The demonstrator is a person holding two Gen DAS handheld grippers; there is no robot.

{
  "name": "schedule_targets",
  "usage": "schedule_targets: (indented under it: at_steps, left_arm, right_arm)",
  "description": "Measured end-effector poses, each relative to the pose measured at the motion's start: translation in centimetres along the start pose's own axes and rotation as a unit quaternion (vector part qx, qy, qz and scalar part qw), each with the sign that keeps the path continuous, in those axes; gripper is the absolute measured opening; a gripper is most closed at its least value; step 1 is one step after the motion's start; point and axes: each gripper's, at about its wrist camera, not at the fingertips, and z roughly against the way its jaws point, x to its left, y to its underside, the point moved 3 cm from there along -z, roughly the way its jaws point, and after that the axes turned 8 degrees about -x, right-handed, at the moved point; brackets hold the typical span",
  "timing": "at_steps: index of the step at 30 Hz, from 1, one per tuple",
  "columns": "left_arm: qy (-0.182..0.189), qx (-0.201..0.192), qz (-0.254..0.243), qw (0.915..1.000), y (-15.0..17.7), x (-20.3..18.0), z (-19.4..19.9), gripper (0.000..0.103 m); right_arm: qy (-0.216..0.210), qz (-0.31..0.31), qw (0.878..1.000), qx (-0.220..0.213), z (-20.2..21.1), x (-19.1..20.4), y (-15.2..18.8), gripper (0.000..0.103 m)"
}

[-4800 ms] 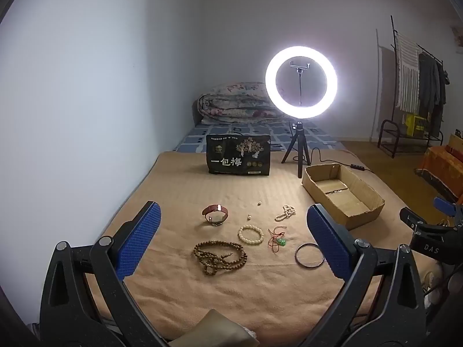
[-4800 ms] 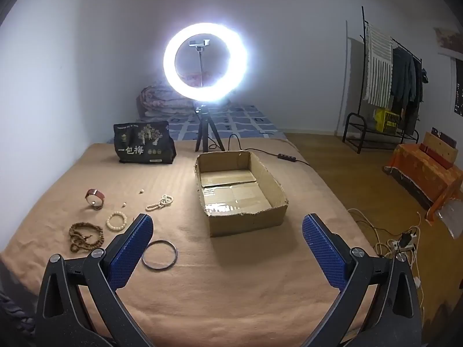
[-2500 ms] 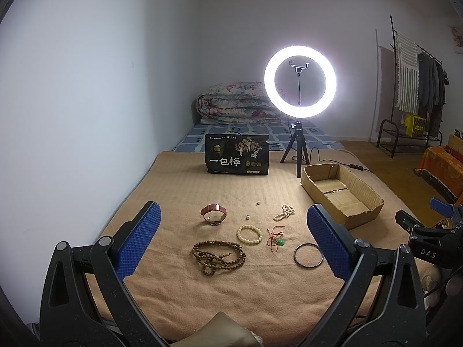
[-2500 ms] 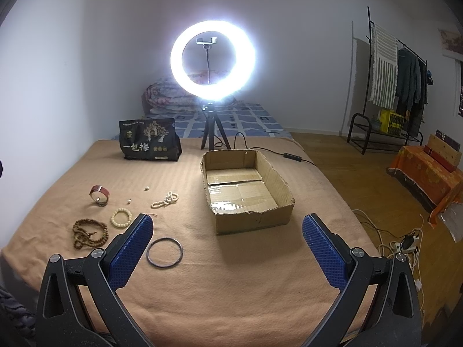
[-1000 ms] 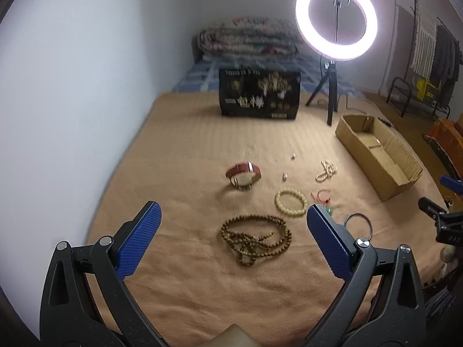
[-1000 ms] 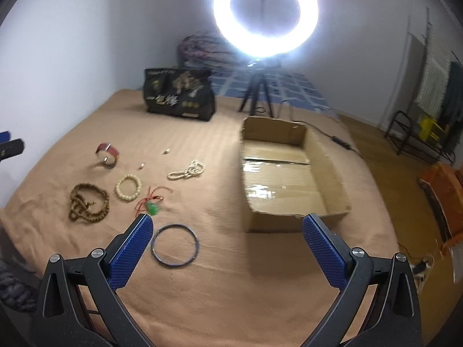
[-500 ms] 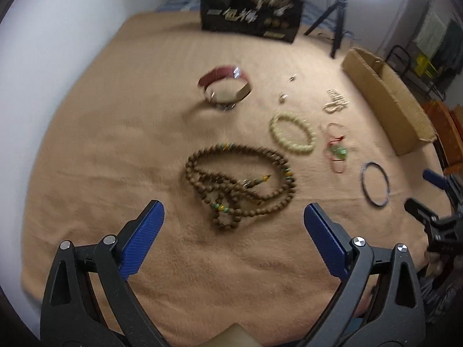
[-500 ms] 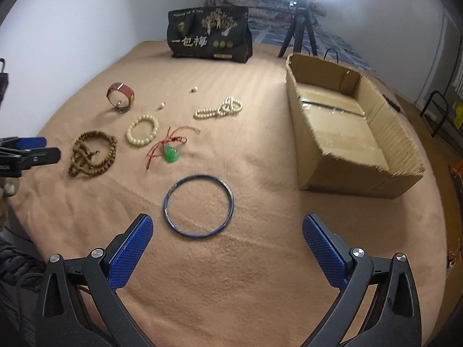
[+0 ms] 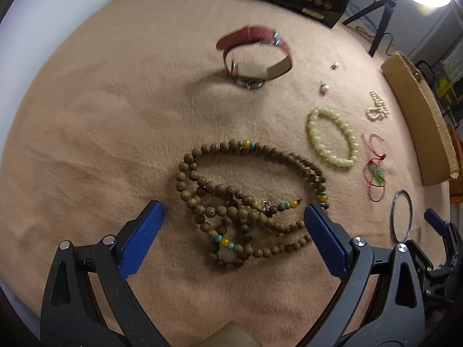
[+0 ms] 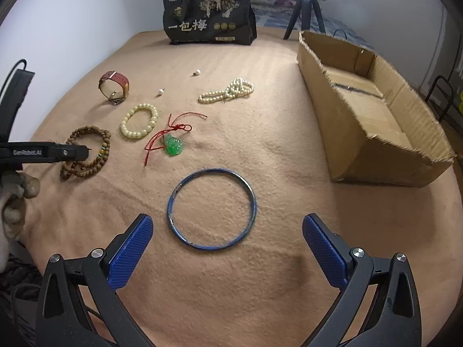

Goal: Organize jewelry
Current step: 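Grasp the brown bead mala with the left tool while the right tool grasps the blue bangle, then carry the mala and bangle over the cardboard box with both tools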

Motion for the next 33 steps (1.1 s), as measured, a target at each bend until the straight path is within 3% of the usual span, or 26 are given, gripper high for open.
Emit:
schedule_targets:
  at_steps: [8, 10, 13, 17, 18, 21, 25, 26, 33]
  left_arm:
    - [-0.013, -0.011, -0.017, 0.9997, -0.1, -0.5, -0.7, 0.099]
    - [-0.021, -0.011, -0.016, 0.9996, -0.2, -0.5, -0.6, 0.093]
    - [-0.035, -0.014, -0.017, 0.9992, -0.4, -0.6, -0.4, 0.076]
    - [-0.040, -0.020, -0.028, 0.9986, -0.6, -1.0, -0.3, 0.045]
    - [-0.038, -0.021, -0.031, 0.9986, -0.6, -1.1, -0.1, 0.032]
    - [-0.020, -0.019, -0.024, 0.9993, -0.8, -1.5, 0.0, 0.014]
    - [-0.004, -0.018, -0.019, 0.9997, -0.8, -2.2, 0.1, 0.011]
    - [0.000, -0.020, -0.020, 0.9996, -0.7, -2.3, 0.3, 0.011]
    - [0.023, -0.039, -0.016, 0.9988, -0.7, -3.1, 2.1, 0.010]
  right_arm:
    - [0.007, 0.016, 0.999, 0.027, -2.0, 1.0, 0.4, 0.102]
    - [0.015, 0.022, 0.999, 0.032, -2.5, 1.0, 0.2, 0.102]
    - [0.016, 0.031, 0.999, 0.042, -2.8, 1.1, 0.0, 0.102]
    - [0.014, 0.041, 0.998, 0.047, -3.0, 1.3, -0.2, 0.102]
    - [0.013, 0.043, 0.998, 0.048, -3.1, 1.2, -0.3, 0.102]
    - [0.007, 0.047, 0.998, 0.050, -3.4, 1.2, -0.6, 0.099]
    - [-0.007, 0.060, 0.997, 0.047, -3.5, 1.7, -1.1, 0.082]
    - [-0.010, 0.063, 0.997, 0.046, -3.4, 1.8, -1.1, 0.073]
    - [-0.027, 0.057, 0.997, 0.043, -2.8, 1.9, -0.9, 0.072]
